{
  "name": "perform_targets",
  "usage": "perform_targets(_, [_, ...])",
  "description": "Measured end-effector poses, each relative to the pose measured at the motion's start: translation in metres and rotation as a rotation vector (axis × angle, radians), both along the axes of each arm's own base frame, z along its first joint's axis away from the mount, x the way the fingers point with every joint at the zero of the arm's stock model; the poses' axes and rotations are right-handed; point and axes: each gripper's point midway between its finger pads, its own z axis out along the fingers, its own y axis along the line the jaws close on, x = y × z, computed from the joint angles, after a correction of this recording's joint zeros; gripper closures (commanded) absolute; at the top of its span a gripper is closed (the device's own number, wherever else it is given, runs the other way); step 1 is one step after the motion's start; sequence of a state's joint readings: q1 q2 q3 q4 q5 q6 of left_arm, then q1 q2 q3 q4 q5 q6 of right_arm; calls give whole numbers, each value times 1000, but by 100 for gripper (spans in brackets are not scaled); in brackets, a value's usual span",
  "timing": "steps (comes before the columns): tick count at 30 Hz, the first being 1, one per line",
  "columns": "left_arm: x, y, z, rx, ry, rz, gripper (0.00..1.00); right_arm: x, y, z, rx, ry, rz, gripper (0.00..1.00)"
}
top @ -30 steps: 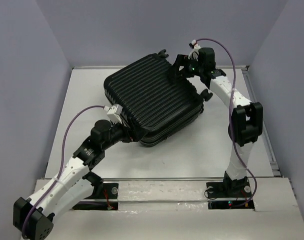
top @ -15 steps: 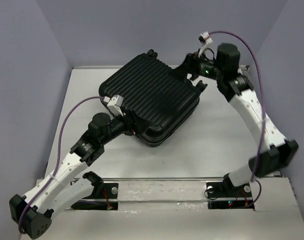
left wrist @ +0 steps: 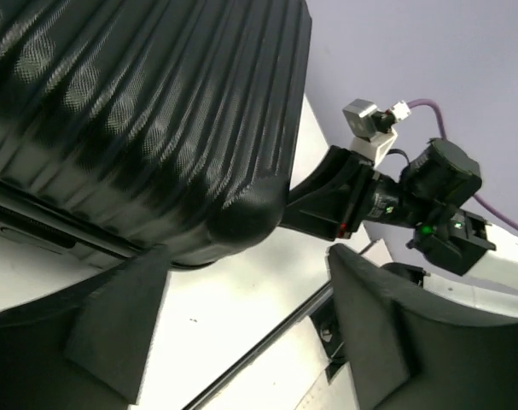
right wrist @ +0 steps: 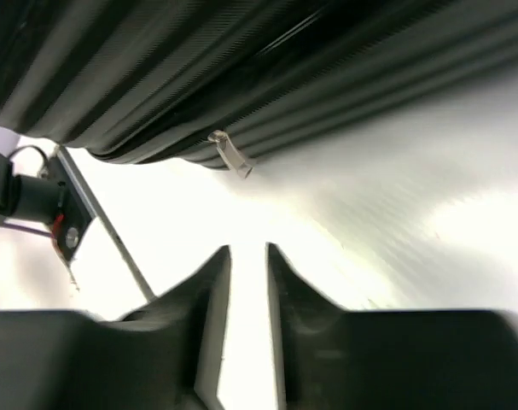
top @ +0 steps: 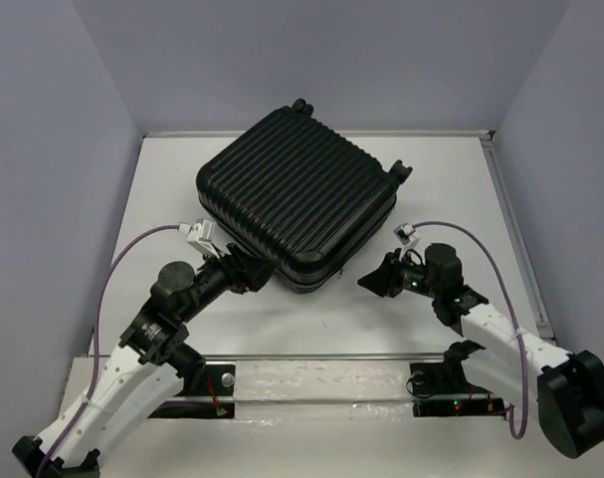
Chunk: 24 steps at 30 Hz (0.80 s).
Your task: Pack the luggage
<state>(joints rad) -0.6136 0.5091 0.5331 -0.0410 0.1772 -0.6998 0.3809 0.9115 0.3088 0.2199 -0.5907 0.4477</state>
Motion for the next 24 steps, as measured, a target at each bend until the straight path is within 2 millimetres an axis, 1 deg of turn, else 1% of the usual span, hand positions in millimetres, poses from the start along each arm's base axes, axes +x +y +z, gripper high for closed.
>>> perform_targets(1, [-3,2,-5,-8,14,3,24,-3,4,-4,-7,-8,15,62])
perform_targets(2, [-7,4,-8,-25,12,5,30,-3,9,-4,-9,-23,27,60])
perform_targets(3, [-9,5,-12,-35,21,6,34,-3,16,-1,-9,-55,46,60])
perform_targets(4, [-10,4,-21,-43,46,8,41,-3,22,0,-18,-86,60,59])
perform_targets(5, [-10,4,-28,-45,63,7,43,-1,25,0,-24,-105,65,59])
perform_targets(7, [-11,3,-52,-36,126,10,47,1,38,-5,-54,-131,93,57])
perform_targets(8, [-12,2,-65,-27,161,10,50,3,44,-11,-73,-137,102,55])
perform_targets(9, [-12,1,-75,-23,183,9,51,3,47,-17,-88,-141,110,54])
perform_targets(11, [-13,-1,-96,-7,239,7,51,8,52,-28,-121,-150,103,51])
perform_targets(13, [-13,-3,-109,6,275,6,52,12,52,-34,-141,-158,87,50])
perform_targets(16, [-12,-7,-116,11,293,-1,54,26,50,-31,-155,-209,35,50])
perform_targets(19, [-9,-10,-113,3,281,-6,56,37,48,-21,-152,-272,-6,49])
perform_targets(24, [-6,-14,-111,-5,269,-12,57,42,47,-20,-167,-313,-14,46])
